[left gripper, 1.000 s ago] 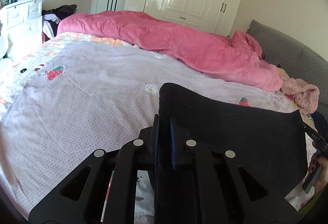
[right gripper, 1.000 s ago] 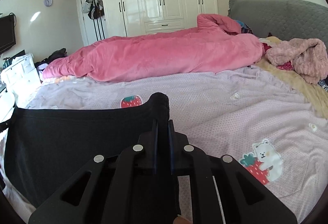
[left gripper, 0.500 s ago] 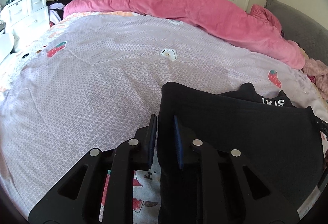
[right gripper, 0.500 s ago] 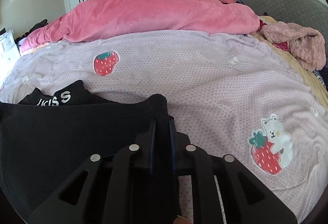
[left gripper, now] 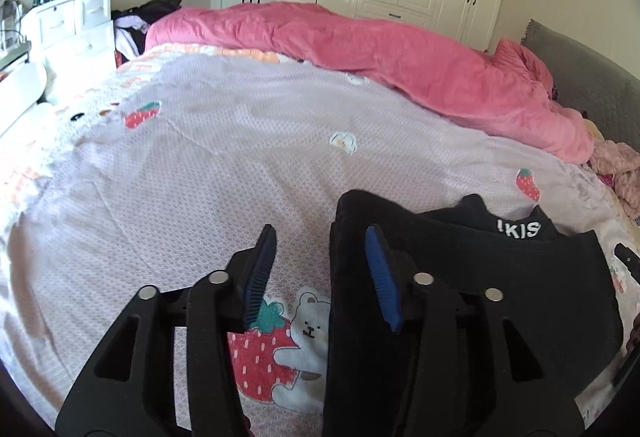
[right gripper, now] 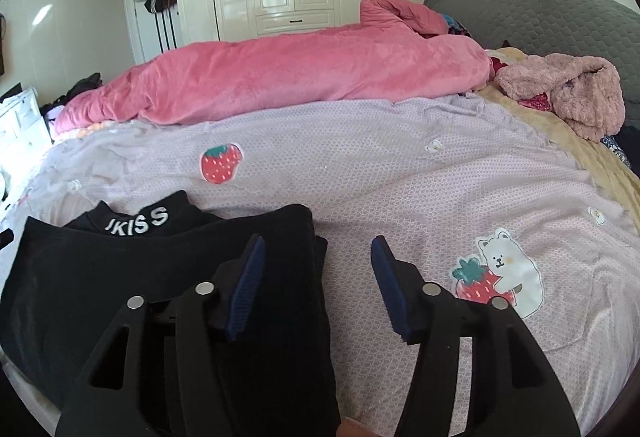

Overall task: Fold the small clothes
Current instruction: 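Open both grippers and release the folded shirt, then press and smooth the folded shirt flat with both grippers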

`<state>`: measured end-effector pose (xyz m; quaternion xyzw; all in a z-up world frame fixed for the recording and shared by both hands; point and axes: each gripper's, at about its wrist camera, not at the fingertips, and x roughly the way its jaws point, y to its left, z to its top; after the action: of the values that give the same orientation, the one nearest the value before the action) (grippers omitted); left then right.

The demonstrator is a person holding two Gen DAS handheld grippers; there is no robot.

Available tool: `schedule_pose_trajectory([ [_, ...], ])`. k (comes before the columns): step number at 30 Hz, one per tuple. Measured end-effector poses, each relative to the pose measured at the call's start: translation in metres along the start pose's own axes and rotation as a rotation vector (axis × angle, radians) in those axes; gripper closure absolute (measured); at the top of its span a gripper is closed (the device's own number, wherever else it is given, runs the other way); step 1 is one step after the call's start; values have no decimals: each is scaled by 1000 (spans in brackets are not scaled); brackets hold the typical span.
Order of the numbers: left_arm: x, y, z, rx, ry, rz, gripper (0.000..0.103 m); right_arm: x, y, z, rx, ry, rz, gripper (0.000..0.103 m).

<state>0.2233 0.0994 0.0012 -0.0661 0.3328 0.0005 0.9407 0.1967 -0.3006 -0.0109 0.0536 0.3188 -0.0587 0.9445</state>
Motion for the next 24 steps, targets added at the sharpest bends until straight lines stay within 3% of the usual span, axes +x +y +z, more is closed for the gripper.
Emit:
schedule_pose_trajectory([
  [4, -20, -11, -1, 28, -27, -29, 50, -17, 3, -3, -11, -24, 27, 42],
  [6, -30, -19, -4, 57, -41, -35, 39, -23, 6, -4, -21, -34, 43, 42],
  [12, -44, -37, -14, 104, -39, -80, 29, -43, 26, -8, -60, -61, 97, 38],
  [24, -34, -76, -46, 188, 53, -130, 23, -58, 80, -37, -215, -29, 165, 38],
])
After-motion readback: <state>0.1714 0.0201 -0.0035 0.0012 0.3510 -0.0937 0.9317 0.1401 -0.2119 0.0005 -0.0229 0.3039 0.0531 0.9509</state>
